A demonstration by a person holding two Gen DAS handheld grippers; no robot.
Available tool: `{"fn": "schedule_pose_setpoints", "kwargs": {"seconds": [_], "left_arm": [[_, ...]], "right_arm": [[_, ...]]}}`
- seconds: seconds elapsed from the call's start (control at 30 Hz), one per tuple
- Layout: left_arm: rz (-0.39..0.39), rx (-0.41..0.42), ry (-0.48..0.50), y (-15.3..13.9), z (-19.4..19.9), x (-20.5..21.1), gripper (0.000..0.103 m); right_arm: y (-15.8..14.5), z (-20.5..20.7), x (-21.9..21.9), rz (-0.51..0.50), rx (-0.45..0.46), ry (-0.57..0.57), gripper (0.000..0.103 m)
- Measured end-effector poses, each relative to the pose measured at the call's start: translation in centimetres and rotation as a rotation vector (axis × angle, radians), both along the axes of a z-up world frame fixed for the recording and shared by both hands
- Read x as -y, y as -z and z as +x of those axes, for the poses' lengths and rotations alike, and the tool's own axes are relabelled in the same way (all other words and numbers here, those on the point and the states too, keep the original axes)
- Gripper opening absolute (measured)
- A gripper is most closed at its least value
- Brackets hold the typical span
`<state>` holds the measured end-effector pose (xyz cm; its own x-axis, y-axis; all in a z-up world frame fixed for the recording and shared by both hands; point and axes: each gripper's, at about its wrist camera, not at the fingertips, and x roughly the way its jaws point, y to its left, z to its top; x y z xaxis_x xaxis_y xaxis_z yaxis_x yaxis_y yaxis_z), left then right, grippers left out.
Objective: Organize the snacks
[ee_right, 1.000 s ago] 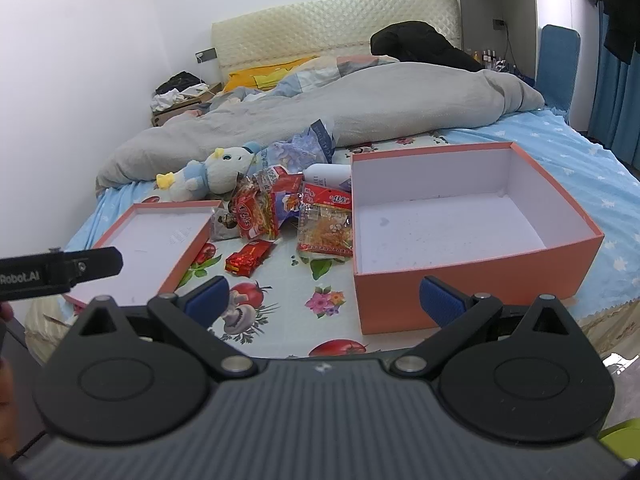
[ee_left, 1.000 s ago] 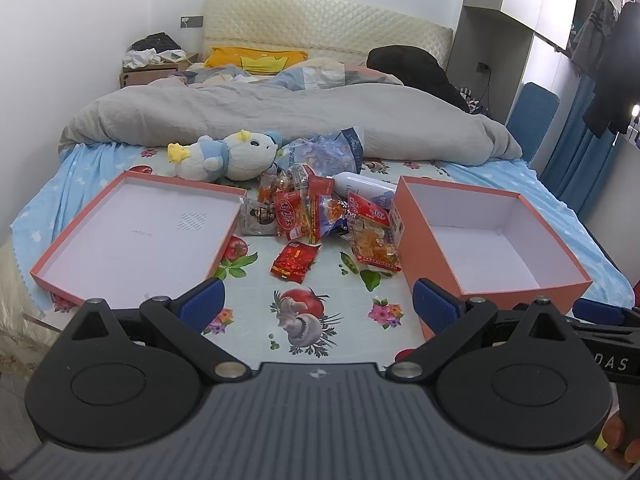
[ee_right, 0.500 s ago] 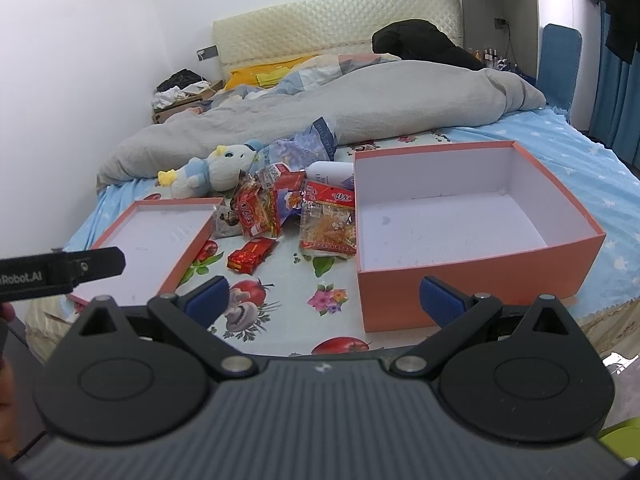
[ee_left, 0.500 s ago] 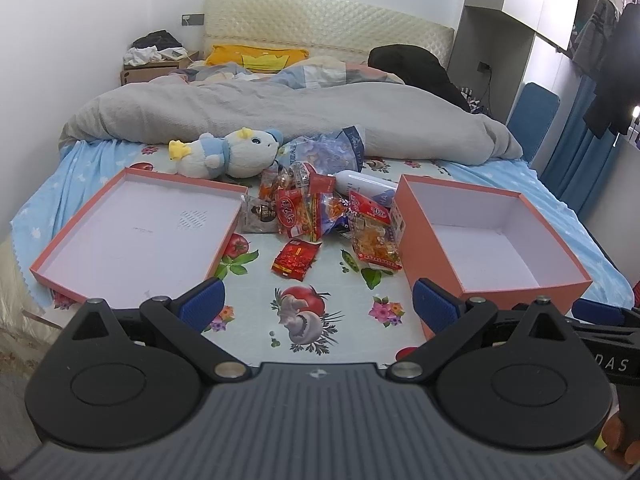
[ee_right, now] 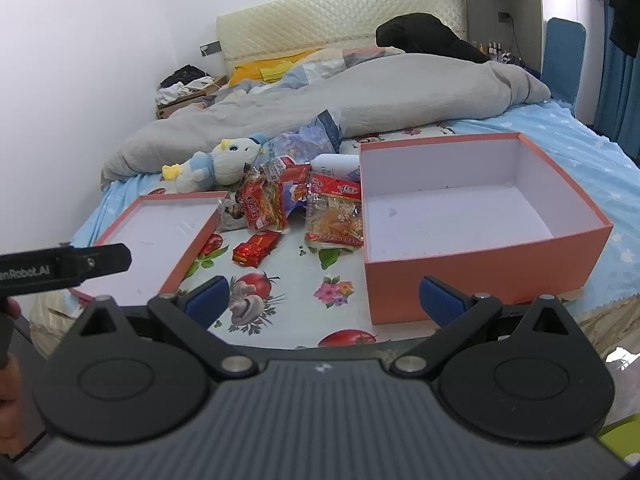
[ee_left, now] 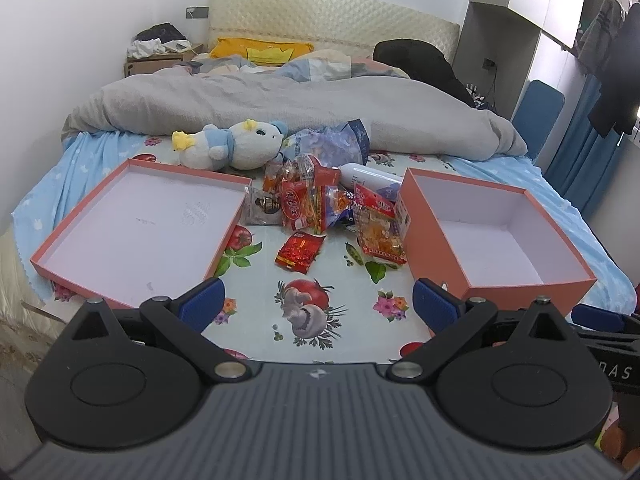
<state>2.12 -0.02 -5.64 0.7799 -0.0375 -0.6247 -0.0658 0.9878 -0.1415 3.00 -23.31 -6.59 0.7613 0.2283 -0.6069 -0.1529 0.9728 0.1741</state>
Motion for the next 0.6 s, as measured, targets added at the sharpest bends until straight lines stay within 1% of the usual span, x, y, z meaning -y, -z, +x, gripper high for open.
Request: {"fn": "schedule_pose_setpoints", "kwargs": {"seconds": [0.1,0.23,0.33,0.5,0.6], "left_arm": [[-0.005,-0.006,-0.005,0.2,0.2,0.0,0.102],[-0.015,-0.013,-0.004,0.5,0.7,0.0,0.102],[-0.021,-0.006,0.002,0.7,1.0,0.1,0.102],[-0.025,-0.023,0.013,1.3,2.0,0.5,0.102],[-0.020,-0.030,0.020,1.6,2.8,0.5,0.102]], "right_arm": [[0.1,-0.1,0.1,0.001,0.018,-0.020,0.103],[0.2,0.2,0.3,-0.009,0.033,-0.005,0.103],[0.3,0.2,0.4,-0.002,0.027,-0.009,0.103],[0.8,0.6,0.3,0.022,0.012,-0.011,0.102],[0.8,0.9,0.0,0.008,0.039,-0.009,0.101]]}}
